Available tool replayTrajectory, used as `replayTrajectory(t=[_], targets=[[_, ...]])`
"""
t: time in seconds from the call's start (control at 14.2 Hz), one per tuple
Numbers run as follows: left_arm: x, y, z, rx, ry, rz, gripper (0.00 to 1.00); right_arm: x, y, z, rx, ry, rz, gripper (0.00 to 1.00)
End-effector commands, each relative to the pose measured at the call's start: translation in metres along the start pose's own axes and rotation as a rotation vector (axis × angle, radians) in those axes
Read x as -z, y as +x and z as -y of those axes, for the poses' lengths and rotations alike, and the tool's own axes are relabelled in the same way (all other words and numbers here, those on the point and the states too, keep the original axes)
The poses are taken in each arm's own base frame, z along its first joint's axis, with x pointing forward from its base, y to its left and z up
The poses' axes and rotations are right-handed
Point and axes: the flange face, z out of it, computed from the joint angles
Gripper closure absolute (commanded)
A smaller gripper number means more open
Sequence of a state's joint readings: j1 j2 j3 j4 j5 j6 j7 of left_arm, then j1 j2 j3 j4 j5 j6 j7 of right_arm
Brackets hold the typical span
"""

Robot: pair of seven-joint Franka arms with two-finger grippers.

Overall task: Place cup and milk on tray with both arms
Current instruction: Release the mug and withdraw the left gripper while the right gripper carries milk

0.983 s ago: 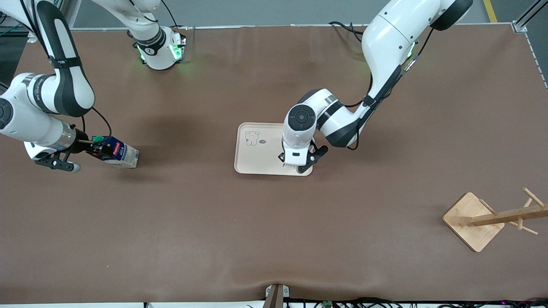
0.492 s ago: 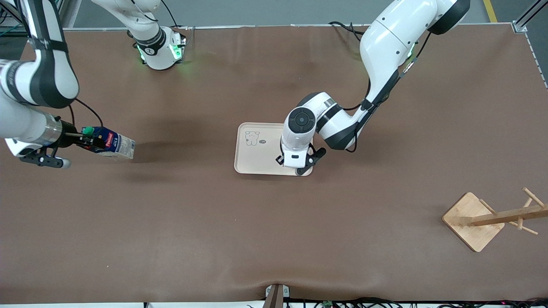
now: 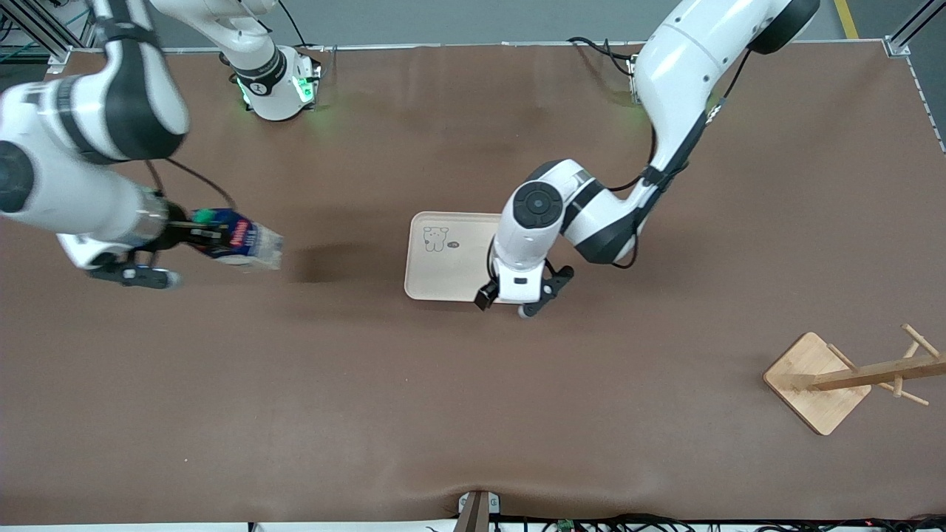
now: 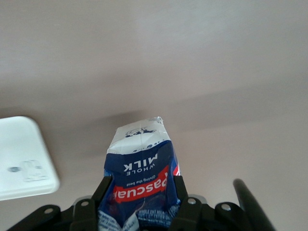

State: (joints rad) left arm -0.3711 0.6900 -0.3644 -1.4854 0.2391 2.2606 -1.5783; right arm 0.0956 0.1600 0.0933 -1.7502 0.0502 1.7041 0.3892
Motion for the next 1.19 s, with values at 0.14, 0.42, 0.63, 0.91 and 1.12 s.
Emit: replayTrajectory(t=[0.14,0.42,0.63,0.91,1.12], targets=[[0.09,0.066,0.016,-0.046,0.011,-0.102,0.0,-0.021,-0.012,0.15,-0.085,0.051,0.064,1.0],[0.154,0.126,0.042,-0.14,0.032,-0.132,0.0,-0.069,-0.036,0.231,-0.122,0.01,0.077,1.0],[0.19,0.169,0.07,-0.22,0.085,-0.142,0.0,-0.097,-0.05,0.278,-0.156,0.064,0.022,1.0],[0.245,0.232,0.108,-0.306,0.121,-0.107,0.0,-0.118,-0.055,0.292,-0.146,0.047,0.009,1.0],[0.279,0.27,0.141,-0.38,0.125,-0.116,0.0,-0.126,-0.059,0.297,-0.138,0.039,0.011,1.0]])
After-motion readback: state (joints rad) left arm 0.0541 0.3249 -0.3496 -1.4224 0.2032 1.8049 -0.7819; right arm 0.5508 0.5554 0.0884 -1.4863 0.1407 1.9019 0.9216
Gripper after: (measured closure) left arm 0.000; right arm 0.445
